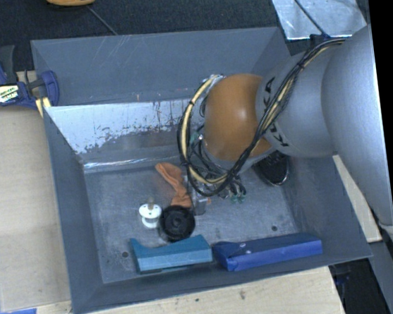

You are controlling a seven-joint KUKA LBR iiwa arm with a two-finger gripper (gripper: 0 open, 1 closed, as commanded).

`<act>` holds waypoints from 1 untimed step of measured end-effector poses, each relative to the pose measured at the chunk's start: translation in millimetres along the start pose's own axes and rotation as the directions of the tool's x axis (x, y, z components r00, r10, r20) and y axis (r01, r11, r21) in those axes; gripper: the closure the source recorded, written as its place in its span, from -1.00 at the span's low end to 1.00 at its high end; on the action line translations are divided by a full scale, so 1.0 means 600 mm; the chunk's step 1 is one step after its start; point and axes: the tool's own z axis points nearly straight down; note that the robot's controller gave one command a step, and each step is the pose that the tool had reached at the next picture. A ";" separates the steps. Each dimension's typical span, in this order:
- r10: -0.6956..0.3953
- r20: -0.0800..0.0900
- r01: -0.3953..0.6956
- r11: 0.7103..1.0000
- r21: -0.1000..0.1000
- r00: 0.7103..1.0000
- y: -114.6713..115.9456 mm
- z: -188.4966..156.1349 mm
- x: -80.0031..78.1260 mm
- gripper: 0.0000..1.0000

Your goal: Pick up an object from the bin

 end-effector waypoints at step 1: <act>-0.020 -0.007 0.020 1.000 0.001 1.000 -0.053 -0.173 -0.014 1.00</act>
Offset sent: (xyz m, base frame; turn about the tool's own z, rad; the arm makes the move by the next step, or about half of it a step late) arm 0.0000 0.0000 0.0000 0.0000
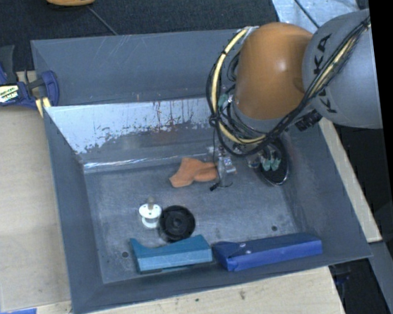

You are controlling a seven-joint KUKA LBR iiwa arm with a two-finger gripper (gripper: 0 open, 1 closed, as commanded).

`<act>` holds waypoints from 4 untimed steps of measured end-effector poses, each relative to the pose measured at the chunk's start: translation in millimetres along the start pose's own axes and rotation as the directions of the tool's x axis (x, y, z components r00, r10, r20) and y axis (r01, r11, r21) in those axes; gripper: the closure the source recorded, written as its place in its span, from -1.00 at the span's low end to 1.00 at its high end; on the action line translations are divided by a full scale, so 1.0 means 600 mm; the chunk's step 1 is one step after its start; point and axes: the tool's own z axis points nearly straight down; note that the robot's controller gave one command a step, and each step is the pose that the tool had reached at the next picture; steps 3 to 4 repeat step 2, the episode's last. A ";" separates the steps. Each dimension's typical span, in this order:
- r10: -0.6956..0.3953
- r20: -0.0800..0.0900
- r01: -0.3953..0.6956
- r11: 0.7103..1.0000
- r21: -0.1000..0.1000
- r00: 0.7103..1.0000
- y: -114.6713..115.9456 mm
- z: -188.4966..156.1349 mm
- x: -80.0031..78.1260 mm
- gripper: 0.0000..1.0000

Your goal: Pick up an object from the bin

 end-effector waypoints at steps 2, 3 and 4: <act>0.005 0.002 -0.005 1.000 0.000 1.000 0.029 -0.231 0.006 1.00; 0.005 0.002 -0.005 1.000 0.000 1.000 0.029 -0.231 0.006 1.00; 0.005 0.002 -0.005 1.000 0.000 1.000 0.029 -0.231 0.006 1.00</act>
Offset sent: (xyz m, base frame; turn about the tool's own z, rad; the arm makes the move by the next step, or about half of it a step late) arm -0.0065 0.0174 0.1374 0.0054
